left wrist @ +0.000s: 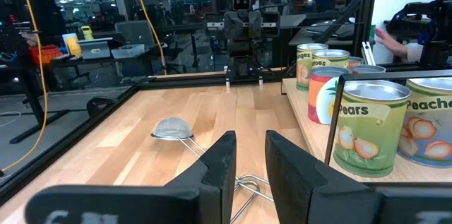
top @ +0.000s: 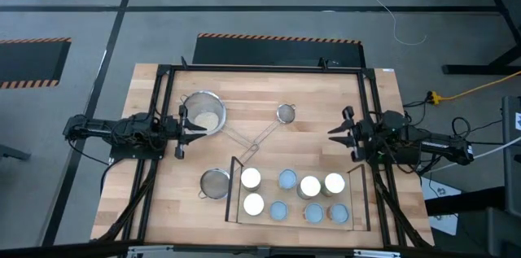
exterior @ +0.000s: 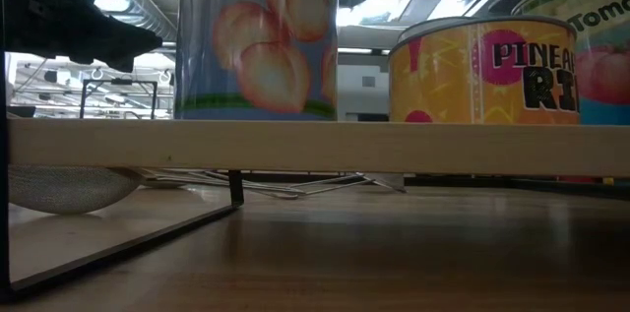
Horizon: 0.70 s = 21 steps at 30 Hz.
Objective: Pick and place cans onto a shelf
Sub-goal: Return to Home Position
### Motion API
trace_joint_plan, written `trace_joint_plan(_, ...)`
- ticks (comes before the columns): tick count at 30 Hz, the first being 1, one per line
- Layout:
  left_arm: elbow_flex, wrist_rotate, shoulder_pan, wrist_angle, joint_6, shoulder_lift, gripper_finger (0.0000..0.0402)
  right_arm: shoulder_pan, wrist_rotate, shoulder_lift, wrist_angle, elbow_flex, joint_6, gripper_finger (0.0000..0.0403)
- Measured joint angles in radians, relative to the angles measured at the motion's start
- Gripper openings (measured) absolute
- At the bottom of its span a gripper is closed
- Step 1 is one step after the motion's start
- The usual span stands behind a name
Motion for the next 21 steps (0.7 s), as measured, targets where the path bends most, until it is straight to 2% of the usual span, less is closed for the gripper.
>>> trace_joint_plan(3, 0.0, 0.0, 0.0, 0.0, 0.0, 0.0, 0.0069, 0.0, 0.034, 0.0, 0.0, 0.0, -0.057, 0.0091)
trace_joint_plan(11, 0.0, 0.0, 0.0, 0.0, 0.0, 0.0, 0.0069, 0.0, 0.245, 0.0, -0.009, 0.0, -0.06, 0.009)
trace_joint_plan(21, 0.0, 0.0, 0.0, 0.0, 0.0, 0.0, 0.0069, 0.0, 0.257, 0.0, -0.042, 0.0, -0.009, 0.009)
